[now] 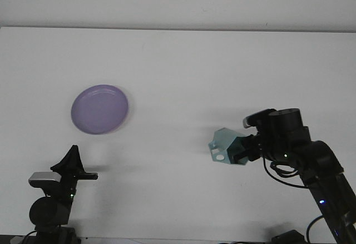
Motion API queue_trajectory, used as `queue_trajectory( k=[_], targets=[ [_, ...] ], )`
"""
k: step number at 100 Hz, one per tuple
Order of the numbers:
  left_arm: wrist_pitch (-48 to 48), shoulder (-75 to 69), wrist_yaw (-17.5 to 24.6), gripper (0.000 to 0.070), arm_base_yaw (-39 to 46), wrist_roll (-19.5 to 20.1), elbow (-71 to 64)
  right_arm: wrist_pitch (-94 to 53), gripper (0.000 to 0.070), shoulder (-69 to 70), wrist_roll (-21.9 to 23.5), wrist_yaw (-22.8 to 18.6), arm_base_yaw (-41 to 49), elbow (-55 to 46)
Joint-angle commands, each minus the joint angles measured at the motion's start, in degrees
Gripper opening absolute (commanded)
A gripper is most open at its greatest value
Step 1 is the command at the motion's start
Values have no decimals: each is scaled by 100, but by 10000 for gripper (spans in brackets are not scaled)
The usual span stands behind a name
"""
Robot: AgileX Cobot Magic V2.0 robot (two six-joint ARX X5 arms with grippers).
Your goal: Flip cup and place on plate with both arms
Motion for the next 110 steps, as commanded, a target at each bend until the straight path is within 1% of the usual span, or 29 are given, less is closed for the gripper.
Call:
queue_trajectory(
  k=[1, 13, 28, 38, 45, 68, 76, 98, 110],
  targets=[
    [63, -4, -13, 15, -4, -85, -33, -326, 1, 345, -63, 129, 369, 356],
    [72, -4, -13, 15, -4, -105, -33, -866, 1, 1163, -173, 457, 1086, 800],
    [83, -4, -13, 15, -4, -105, -33, -955, 1, 1880, -291, 470, 1537, 1071],
    [83, -4, -13, 15, -4, -105, -33, -1012, 1, 2382, -323, 662, 1805, 1276],
    [81, -4, -13, 15, -4, -105, -33, -1071, 1, 2699, -356, 697, 1967, 1412],
    [72, -4, -13, 15, -4, -103, -33, -1305, 1, 3394, -509, 697, 2260, 1725],
    [63, -4, -13, 15, -4, -103, -33, -1325, 1, 3501, -590, 699, 2297, 1725],
    [61, -4, -13, 15, -4, -101, -33, -1327, 1, 3657, -614, 697, 2376, 1725],
    [61, -4, -13, 15, -4, -98, -33, -1303, 2, 3692, -752, 693, 2398, 1725]
  ],
)
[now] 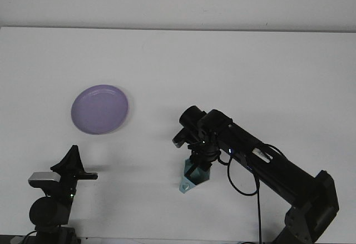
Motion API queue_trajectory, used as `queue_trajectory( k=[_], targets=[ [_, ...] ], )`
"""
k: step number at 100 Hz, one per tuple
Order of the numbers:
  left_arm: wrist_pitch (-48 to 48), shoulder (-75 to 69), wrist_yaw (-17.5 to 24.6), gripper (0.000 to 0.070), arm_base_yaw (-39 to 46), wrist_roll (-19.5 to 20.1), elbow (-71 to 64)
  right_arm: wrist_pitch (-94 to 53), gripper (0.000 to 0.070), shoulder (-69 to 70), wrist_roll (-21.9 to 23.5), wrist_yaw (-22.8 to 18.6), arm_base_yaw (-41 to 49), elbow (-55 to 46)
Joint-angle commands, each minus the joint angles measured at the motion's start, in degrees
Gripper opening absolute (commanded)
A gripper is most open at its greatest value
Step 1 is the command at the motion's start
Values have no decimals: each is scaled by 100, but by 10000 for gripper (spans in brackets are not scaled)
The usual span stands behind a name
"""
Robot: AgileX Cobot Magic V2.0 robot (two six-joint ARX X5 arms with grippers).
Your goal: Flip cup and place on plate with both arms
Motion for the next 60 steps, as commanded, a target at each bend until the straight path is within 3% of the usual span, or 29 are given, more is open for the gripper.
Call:
queue_trajectory(
  k=[1, 11, 30, 44, 60],
  targets=[
    [59, -4, -13, 15, -4, -2, -33, 15, 3, 168, -173, -7, 85, 160],
    [59, -4, -13, 15, -4, 11, -33, 20, 61, 201, -225, -9, 118, 160],
    [59, -4, -13, 15, -4, 11, -33, 197, 299, 199, -315, -4, 160, 162],
    [59, -4, -13, 13, -4, -20, -26, 83, 375, 197, -348, 0, 140, 367],
    [55, -4, 33, 12, -4, -203, 20, -389, 377, 129, -402, 22, 15, 1095]
  ],
)
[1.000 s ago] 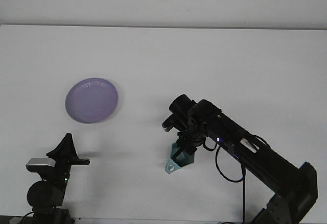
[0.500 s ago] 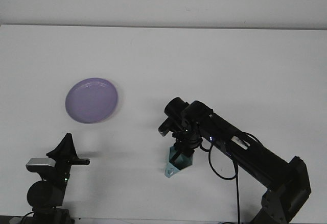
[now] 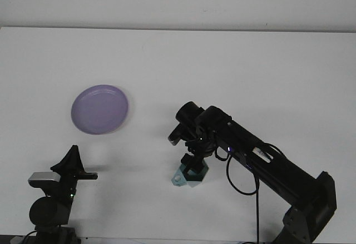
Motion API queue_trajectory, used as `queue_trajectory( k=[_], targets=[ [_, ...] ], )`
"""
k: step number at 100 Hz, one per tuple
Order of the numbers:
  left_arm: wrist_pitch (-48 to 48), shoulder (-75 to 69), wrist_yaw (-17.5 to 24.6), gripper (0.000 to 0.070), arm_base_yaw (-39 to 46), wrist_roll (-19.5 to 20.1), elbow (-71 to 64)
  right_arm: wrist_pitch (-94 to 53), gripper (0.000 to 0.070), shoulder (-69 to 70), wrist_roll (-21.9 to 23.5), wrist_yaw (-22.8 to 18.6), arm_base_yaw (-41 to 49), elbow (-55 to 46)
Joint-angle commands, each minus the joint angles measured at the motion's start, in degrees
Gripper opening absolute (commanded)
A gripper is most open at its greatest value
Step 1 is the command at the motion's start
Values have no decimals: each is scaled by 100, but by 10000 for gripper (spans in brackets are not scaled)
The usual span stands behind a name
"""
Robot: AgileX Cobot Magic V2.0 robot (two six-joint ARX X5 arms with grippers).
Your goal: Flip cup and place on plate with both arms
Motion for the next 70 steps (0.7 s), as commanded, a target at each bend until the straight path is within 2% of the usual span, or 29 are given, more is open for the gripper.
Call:
queue_trajectory(
  k=[1, 20, 32, 39, 51, 64, 70],
  targets=[
    [55, -4, 39, 12, -4, -175, 24, -98, 377, 39, -101, 31, -13, 424],
    [-76, -2, 435, 12, -4, -402, 188, 271, 376, -540, 133, 415, -345, 960],
    [-485, 81, 492, 13, -4, -691, 546, 885, 374, -1132, 249, 433, -741, 811],
    [-699, 245, 684, 12, -4, -741, 802, 1314, 374, -1528, 280, 400, -1005, 566],
    [-870, 767, 1270, 12, -4, -730, 1257, 2249, 373, -2404, 289, 317, -1475, -291],
    [-944, 1681, 1982, 12, -7, -734, 1786, 3523, 373, -3576, 437, 205, -1954, -1740],
    [-1091, 2177, 2181, 13, -9, -728, 2107, 4144, 374, -4135, 485, 208, -2153, -2459]
  ],
)
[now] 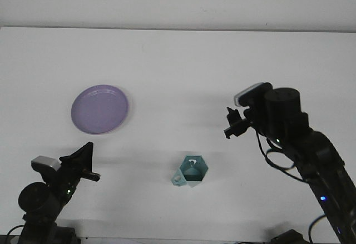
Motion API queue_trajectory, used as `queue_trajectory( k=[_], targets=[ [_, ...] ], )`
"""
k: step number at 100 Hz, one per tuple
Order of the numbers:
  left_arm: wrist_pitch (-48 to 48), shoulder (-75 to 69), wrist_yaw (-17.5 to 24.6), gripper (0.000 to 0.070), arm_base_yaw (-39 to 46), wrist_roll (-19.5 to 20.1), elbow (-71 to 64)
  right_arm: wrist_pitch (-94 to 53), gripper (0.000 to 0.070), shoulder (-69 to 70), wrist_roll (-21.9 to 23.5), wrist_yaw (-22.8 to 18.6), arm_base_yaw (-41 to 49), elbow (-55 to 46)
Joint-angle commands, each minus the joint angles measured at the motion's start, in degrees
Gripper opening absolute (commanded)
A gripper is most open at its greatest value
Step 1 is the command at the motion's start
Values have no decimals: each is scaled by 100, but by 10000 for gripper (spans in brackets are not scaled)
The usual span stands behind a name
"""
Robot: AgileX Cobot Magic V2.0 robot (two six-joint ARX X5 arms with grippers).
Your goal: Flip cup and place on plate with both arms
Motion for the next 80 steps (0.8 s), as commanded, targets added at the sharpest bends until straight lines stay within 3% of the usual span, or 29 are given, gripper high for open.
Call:
queue_trajectory(
  k=[1, 8, 30, 56, 61, 72, 75, 80],
  targets=[
    [-72, 511, 229, 12, -11, -7, 354, 699, 373, -562, 173, -4, -144, -737],
    [-291, 1108, 400, 13, -59, 94, 789, 1296, 373, -1174, 199, 52, -348, -1491],
    [-1379, 2966, 632, 13, -789, 997, 2452, 2398, 373, -2754, 286, 238, -715, -3340],
    [-3010, 4881, 629, 30, -1993, 1823, 4450, 2612, 372, -3960, 295, 656, -765, -4468],
    [-3335, 5239, 627, 131, -2186, 1958, 4809, 2610, 372, -4111, 337, 726, -765, -4553],
    [-3862, 5910, 627, 506, -2507, 2017, 5460, 2638, 372, -4299, 420, 835, -765, -4614],
    [-3974, 6067, 627, 548, -2581, 2020, 5608, 2649, 372, -4317, 420, 839, -765, -4614],
    [-4135, 6308, 627, 550, -2708, 2033, 5818, 2649, 372, -4317, 420, 839, -765, -4614]
  ],
)
